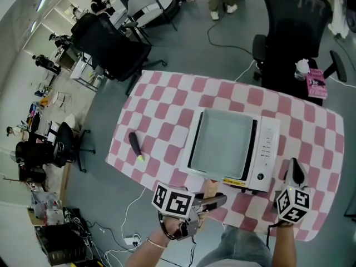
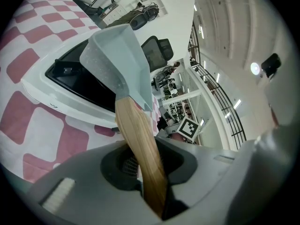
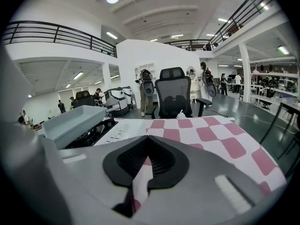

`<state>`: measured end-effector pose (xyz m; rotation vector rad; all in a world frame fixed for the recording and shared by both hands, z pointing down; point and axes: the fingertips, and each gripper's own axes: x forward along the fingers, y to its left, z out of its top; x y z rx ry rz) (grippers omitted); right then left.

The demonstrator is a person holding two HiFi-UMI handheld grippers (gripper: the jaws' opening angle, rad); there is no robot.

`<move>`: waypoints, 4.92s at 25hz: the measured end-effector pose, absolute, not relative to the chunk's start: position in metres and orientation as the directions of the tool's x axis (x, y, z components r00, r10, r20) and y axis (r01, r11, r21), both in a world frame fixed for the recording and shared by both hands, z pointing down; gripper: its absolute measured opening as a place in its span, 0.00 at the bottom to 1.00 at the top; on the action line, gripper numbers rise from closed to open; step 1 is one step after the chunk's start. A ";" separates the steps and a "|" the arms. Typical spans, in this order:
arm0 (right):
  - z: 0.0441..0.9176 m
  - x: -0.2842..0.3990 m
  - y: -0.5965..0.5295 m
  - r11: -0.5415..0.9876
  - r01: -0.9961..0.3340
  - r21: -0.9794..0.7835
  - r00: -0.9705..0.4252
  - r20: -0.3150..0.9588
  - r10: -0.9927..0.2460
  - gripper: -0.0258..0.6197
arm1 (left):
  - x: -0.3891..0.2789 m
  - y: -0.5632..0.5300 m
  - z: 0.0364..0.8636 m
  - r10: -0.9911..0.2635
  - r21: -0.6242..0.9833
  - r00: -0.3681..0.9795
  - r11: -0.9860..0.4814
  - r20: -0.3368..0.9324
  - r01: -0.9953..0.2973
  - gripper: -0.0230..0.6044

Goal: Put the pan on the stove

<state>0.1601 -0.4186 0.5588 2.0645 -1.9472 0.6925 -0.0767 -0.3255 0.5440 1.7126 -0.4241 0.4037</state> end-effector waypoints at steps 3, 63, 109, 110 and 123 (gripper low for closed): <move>0.561 0.157 -0.418 -0.096 -0.982 -0.160 0.008 0.481 -0.876 0.05 | -0.077 -0.326 0.544 -0.051 0.864 0.878 -0.159 0.475 -0.477 0.16; 0.538 0.131 -0.399 -0.059 -0.990 -0.130 -0.010 0.477 -0.879 0.05 | -0.099 -0.333 0.535 -0.111 0.971 0.966 -0.006 0.235 -0.237 0.45; 0.341 0.086 -0.303 0.162 -0.987 -0.014 -0.162 0.125 -0.979 0.05 | -0.291 -0.271 0.387 -0.983 0.189 0.002 0.034 0.186 -0.981 0.03; 0.341 0.086 -0.302 0.161 -0.987 -0.018 -0.162 0.122 -0.979 0.05 | -0.289 -0.272 0.385 -0.983 0.187 0.008 0.028 0.185 -0.982 0.03; 0.356 0.090 -0.309 0.154 -0.987 -0.036 -0.158 0.139 -0.978 0.05 | -0.268 -0.291 0.388 -0.971 0.190 0.086 -0.043 0.224 -0.981 0.03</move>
